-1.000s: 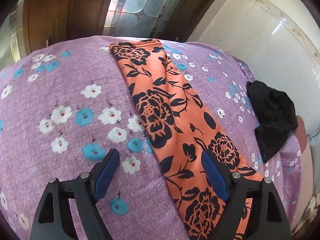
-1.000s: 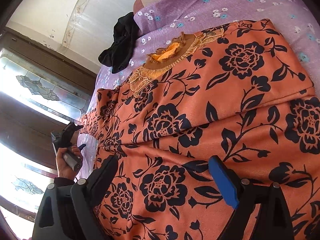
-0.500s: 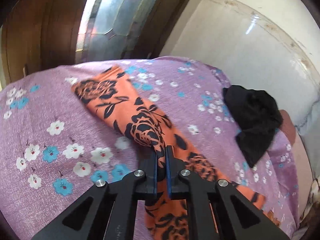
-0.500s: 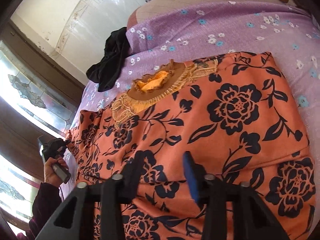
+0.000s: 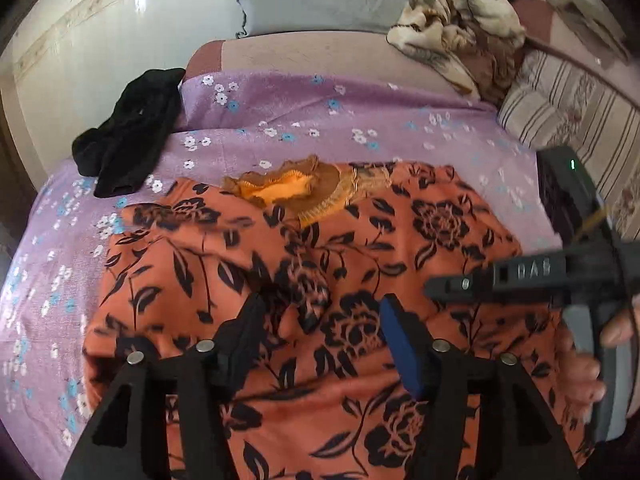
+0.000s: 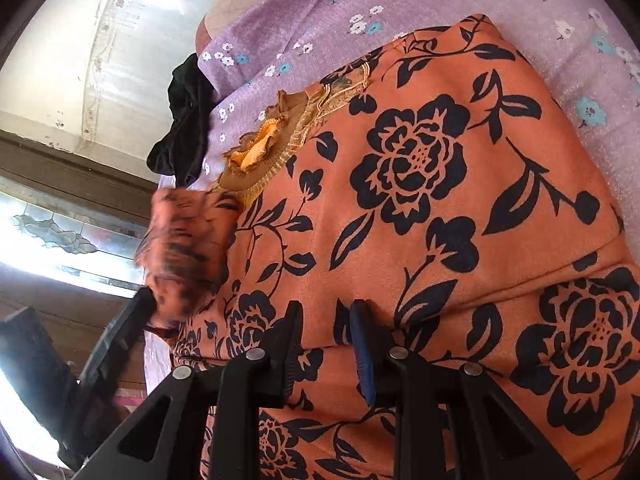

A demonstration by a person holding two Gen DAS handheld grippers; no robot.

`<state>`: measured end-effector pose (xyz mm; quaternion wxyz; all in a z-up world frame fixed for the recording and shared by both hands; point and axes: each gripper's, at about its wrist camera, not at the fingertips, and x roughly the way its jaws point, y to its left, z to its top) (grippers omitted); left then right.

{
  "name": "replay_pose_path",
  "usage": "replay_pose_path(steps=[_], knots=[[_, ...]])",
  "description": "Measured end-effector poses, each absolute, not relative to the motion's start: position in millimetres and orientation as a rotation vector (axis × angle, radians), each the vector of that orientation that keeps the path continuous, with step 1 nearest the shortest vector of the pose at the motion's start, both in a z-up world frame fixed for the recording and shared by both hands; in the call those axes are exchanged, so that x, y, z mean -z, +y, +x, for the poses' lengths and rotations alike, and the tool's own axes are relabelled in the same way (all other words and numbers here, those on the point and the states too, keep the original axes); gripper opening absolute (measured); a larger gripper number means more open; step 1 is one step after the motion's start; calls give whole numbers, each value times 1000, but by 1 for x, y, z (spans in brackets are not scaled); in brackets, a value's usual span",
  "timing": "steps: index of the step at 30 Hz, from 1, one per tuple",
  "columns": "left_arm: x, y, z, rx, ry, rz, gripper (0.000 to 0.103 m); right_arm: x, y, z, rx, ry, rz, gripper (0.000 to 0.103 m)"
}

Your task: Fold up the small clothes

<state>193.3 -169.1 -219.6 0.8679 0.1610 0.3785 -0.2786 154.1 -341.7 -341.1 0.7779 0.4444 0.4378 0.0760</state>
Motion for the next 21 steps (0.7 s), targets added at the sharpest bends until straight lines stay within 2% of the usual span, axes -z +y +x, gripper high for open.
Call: replay_pose_path(steps=[4, 6, 7, 8, 9, 11, 15, 21], knots=[[207, -110, 201, 452, 806, 180, 65, 342, -342, 151, -164, 944, 996, 28], [202, -61, 222, 313, 812, 9, 75, 338, -340, 151, -157, 943, 971, 33], [202, -34, 234, 218, 810, -77, 76, 334, -335, 151, -159, 938, 951, 37], [207, -12, 245, 132, 810, -142, 76, 329, -332, 151, -174, 923, 929, 52], [213, 9, 256, 51, 821, -193, 76, 323, -325, 151, -189, 906, 896, 72], [227, 41, 275, -62, 878, -269, 74, 310, -309, 148, -145, 881, 760, 82], [254, 60, 301, -129, 1006, -387, 74, 283, -272, 151, -130, 828, 539, 82], [265, 44, 303, -127, 1043, -393, 74, 217, -203, 209, -200, 756, 339, 86]])
